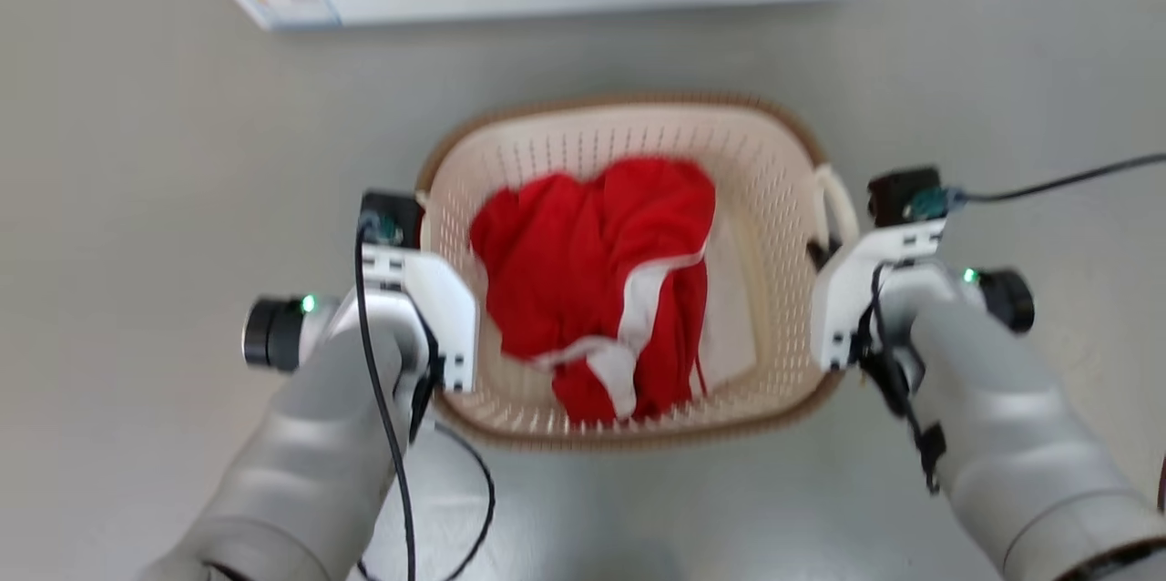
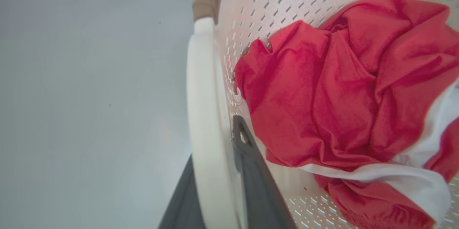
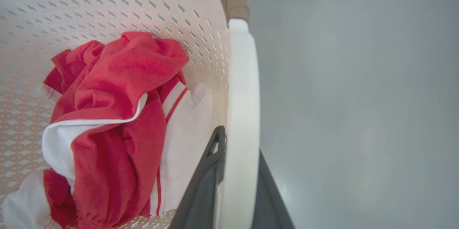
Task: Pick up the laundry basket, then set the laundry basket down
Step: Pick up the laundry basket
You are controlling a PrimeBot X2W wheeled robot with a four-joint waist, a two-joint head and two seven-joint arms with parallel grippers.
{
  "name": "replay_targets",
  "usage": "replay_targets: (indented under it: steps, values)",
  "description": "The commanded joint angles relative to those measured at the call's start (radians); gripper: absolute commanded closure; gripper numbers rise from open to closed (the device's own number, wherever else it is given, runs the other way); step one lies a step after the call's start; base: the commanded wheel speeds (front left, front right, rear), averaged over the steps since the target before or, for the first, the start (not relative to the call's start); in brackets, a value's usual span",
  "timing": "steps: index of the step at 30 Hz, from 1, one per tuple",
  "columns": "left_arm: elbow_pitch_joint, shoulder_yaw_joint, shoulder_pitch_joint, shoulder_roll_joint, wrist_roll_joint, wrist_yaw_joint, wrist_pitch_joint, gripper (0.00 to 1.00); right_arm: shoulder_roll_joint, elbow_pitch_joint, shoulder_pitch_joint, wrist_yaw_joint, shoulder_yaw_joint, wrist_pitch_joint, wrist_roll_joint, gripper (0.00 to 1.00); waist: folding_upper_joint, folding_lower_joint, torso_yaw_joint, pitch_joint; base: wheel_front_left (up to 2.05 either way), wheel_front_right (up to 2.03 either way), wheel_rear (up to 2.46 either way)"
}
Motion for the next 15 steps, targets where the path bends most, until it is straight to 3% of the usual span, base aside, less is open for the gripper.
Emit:
replay_targets:
  steps: [1,10,15]
  values:
    - [-0.003,0.003,0.023,0.021,-0.001,-0.014,-0.004,1.0,0.016,-0.028,0.061,0.007,0.044,0.02,0.02,1.0,0.0,0.0,-0.024,-0.122,0.0,0.0,0.0]
    - [0.002,-0.019,0.217,0.021,-0.043,-0.046,0.037,1.0,0.016,-0.084,0.228,0.007,0.189,0.106,0.168,1.0,0.0,0.0,-0.044,-0.371,0.0,0.0,0.0]
    - [-0.022,-0.043,0.307,0.021,-0.064,-0.04,0.06,1.0,0.016,-0.097,0.292,0.007,0.252,0.14,0.21,1.0,0.0,0.0,-0.038,-0.467,0.0,0.0,0.0]
